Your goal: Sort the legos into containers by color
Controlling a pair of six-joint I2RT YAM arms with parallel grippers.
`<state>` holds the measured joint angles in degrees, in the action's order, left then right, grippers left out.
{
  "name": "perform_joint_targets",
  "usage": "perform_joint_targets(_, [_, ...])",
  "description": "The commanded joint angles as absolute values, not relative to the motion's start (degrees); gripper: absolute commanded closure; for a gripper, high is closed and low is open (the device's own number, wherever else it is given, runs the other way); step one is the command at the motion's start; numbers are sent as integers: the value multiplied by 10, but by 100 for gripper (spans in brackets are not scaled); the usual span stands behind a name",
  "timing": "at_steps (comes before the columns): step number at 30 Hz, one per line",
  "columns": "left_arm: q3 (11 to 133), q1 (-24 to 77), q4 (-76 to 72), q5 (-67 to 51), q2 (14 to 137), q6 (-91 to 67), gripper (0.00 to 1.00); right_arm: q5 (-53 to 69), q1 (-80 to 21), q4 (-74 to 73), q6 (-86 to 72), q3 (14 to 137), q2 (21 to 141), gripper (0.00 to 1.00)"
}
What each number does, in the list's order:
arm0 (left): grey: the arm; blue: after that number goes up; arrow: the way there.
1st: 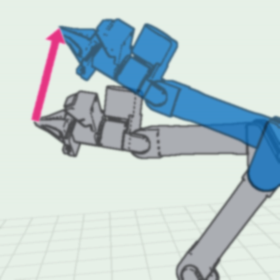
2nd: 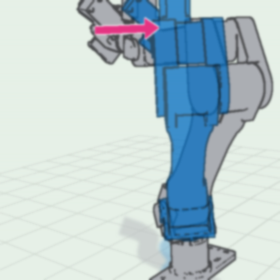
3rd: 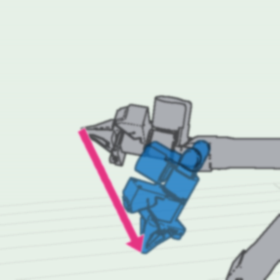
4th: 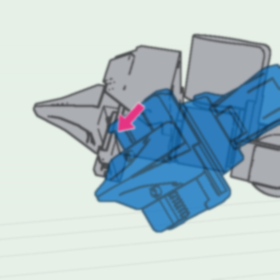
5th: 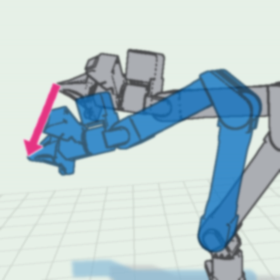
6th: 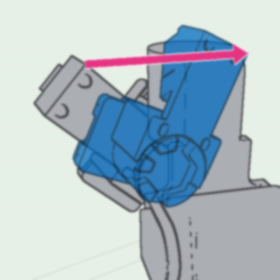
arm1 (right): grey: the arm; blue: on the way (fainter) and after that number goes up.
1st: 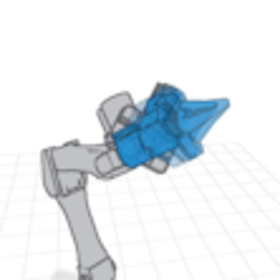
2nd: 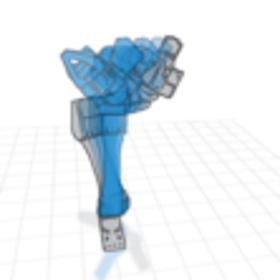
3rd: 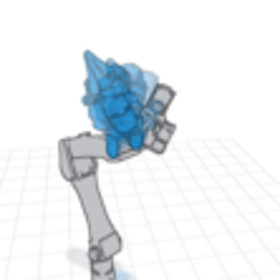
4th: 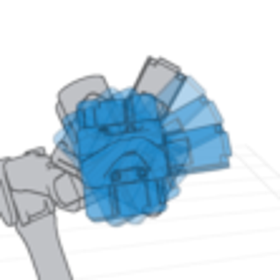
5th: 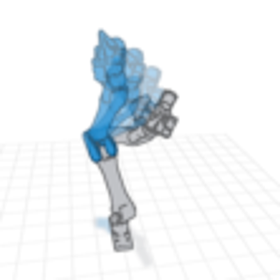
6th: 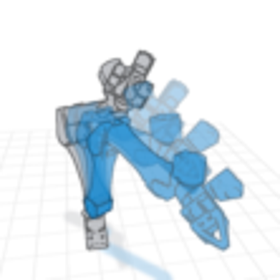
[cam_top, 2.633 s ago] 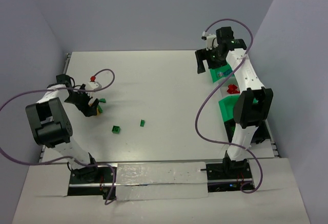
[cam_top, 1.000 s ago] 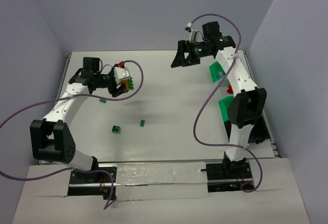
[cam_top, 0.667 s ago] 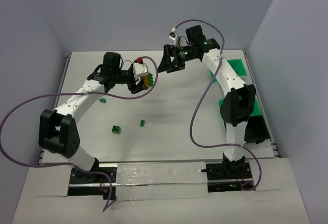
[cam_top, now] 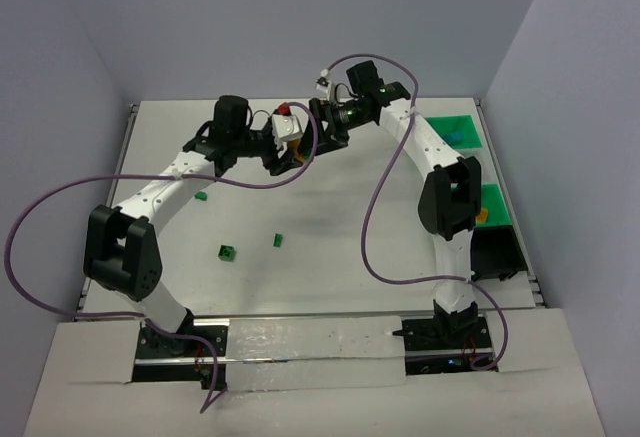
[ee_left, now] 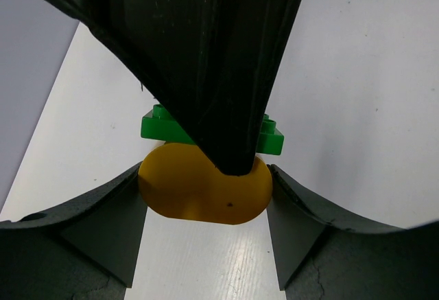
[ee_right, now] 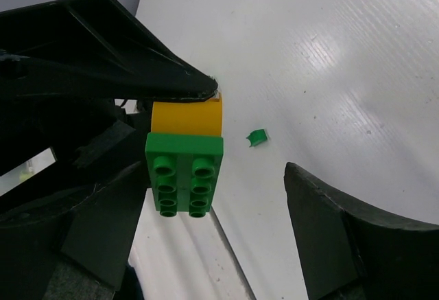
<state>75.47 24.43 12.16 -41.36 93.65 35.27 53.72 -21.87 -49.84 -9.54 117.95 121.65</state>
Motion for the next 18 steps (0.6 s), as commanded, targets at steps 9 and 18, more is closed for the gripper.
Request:
perform_joint_targets(9, [775, 250, 96, -417, 944, 356, 72, 603, -216, -476, -92, 1213, 1212, 55])
perform_joint_targets(18, [760, 250, 93, -413, 942, 354, 75, 632, -203, -472, -102, 1195, 1196, 74])
